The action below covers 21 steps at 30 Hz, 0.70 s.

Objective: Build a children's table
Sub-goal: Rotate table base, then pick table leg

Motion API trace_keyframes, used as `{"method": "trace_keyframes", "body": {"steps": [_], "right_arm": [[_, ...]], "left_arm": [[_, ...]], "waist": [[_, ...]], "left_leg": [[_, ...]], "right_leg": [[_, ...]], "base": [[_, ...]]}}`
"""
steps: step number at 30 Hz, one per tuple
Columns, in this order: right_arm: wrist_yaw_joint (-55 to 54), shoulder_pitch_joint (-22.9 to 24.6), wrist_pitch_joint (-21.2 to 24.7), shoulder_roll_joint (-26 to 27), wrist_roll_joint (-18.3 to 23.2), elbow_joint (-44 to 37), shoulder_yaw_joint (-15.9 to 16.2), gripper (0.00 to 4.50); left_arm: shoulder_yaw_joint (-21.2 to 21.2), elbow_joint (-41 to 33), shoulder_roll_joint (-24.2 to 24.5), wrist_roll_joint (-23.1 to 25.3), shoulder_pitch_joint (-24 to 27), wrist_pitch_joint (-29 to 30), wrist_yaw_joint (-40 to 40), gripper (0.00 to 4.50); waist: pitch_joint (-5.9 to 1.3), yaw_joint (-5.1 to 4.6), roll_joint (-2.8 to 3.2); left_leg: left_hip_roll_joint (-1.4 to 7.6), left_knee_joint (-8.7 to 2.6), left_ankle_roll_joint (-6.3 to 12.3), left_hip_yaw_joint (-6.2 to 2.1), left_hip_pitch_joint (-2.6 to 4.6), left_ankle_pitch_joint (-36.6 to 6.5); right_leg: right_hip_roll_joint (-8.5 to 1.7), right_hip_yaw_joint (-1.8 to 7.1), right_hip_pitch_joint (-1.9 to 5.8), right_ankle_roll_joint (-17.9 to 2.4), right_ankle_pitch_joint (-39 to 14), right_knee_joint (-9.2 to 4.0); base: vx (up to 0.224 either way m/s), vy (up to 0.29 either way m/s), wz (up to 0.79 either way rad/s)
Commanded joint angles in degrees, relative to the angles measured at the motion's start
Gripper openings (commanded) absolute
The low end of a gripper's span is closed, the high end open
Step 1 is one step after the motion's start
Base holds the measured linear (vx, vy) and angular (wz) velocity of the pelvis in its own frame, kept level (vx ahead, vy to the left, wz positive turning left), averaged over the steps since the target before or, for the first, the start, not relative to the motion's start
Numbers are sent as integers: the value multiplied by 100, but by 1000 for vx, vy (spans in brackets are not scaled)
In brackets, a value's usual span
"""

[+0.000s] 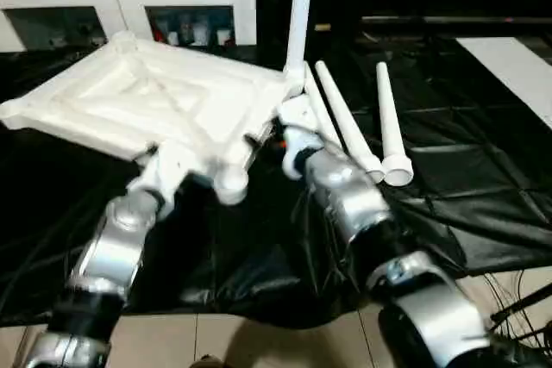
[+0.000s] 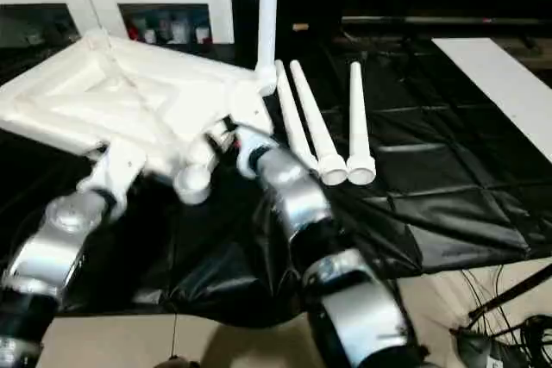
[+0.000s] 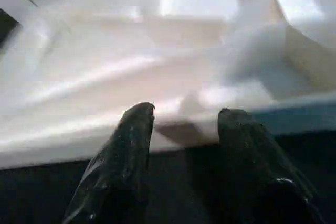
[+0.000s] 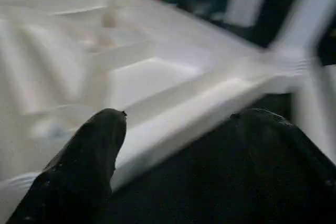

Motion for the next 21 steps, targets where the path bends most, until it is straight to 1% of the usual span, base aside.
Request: {"method": "trace_keyframes", "body": {"steps": [1,2,3,4,5,6,7,8,9,10,11,12,13,15,16,17,19,20,21], "right_arm": [[-196,-215,340,-132,-61,152,-174,417],[-246,-333,480,-223,-71,335,-215,435],[-282,-388,509,-259,-68,423,-241,435],[-357,-502,567,-334,-63,602,-293,445],[-440,-718,624,-448,-35,939,-371,445],[-474,-823,666,-494,-12,1096,-410,445],[-500,-962,701,-546,52,1293,-480,445],[-473,-1071,733,-574,117,1450,-530,445],[-473,-1071,733,-574,117,1450,-530,445],[-458,-1218,944,-610,131,1674,-542,445],[-452,-1435,1275,-642,153,2044,-614,445],[-403,-1491,1344,-645,187,2151,-660,445],[-369,-1527,1350,-644,215,2221,-695,445],[-304,-1587,1388,-631,287,2347,-769,445],[-249,-1639,1424,-620,320,2464,-819,445],[-225,-1696,1433,-614,332,2628,-867,445],[-269,-1700,1415,-616,303,2689,-863,445],[-344,-1700,1426,-618,264,2765,-844,445],[-352,-1702,1431,-615,272,2784,-855,445]], "left_arm": [[91,-36,-22,-84,-64,-213,-83,238],[147,-129,-33,-218,-57,-235,-239,238],[166,-181,-22,-286,-55,-235,-335,238],[207,-289,0,-425,-51,-233,-532,238],[259,-557,82,-710,-34,-173,-989,238],[284,-706,130,-850,-23,-110,-1217,238],[272,-886,228,-1040,-9,-71,-1524,238],[221,-1065,336,-1204,29,-49,-1831,238],[221,-1065,336,-1204,29,-49,-1831,238],[120,-1318,497,-1399,103,-52,-2203,238],[-50,-1798,751,-1736,240,115,-2788,238],[-134,-1989,840,-1831,286,188,-2975,238],[-172,-2081,881,-1873,308,226,-3074,238],[-216,-2224,898,-1935,330,313,-3166,238],[-218,-2285,894,-1967,335,377,-3220,238],[-245,-2390,902,-2011,343,492,-3286,238],[-271,-2442,914,-2029,347,552,-3309,238],[-306,-2515,947,-2087,356,642,-3352,238],[-314,-2536,963,-2108,361,668,-3370,238]], "waist": [[-398,-14,95],[-396,-24,94],[-403,-24,97],[-391,-23,59],[-396,-18,72],[-398,-20,77],[-397,-21,50],[-384,-28,56],[-388,-39,57],[-374,-44,47],[-390,-53,39],[-374,-69,45],[-370,-72,53],[-350,-67,52],[-351,-62,34],[-352,-56,47],[-345,-42,51],[-338,-38,28],[-345,-36,39]], "left_leg": [[52,-345,-252,-16,127,-1050],[45,-338,-254,-10,124,-1032],[47,-330,-260,-6,135,-1046],[45,-334,-258,1,131,-1033],[54,-327,-275,4,139,-1045],[57,-315,-276,13,140,-1042],[54,-313,-261,22,131,-1003],[49,-316,-237,26,117,-980],[46,-311,-208,26,111,-956],[49,-314,-186,37,114,-951],[49,-314,-178,28,121,-904],[54,-314,-162,38,115,-923],[60,-307,-161,42,125,-952],[66,-315,-150,59,125,-1003],[68,-314,-153,64,119,-994],[74,-318,-170,57,127,-1015],[77,-321,-212,60,129,-1065],[79,-328,-231,59,127,-1068],[75,-327,-254,56,128,-1035]], "right_leg": [[-313,201,285,-994,219,-334],[-315,204,281,-1015,210,-331],[-328,205,276,-1051,161,-327],[-335,207,276,-1065,112,-343],[-353,209,266,-1116,43,-334],[-343,209,262,-1158,73,-323],[-342,210,268,-1170,109,-320],[-319,205,265,-1173,183,-306],[-328,205,276,-1176,221,-296],[-318,206,264,-1168,238,-306],[-333,200,273,-1226,219,-283],[-320,202,257,-1273,198,-285],[-316,204,247,-1279,188,-283],[-312,207,247,-1239,103,-300],[-318,211,257,-1232,95,-296],[-320,208,251,-1228,17,-297],[-323,210,241,-1213,-97,-304],[-322,210,244,-1193,-131,-303],[-319,206,242,-1177,-108,-295]], "base": [[0,0,0],[0,0,0],[0,0,0],[0,0,0],[0,0,0],[0,0,0],[0,0,0],[0,0,0],[0,0,0],[0,0,0],[0,0,0],[0,0,0],[0,0,0],[0,0,0],[0,0,0],[0,0,0],[0,0,0],[0,0,0],[0,0,0]]}}
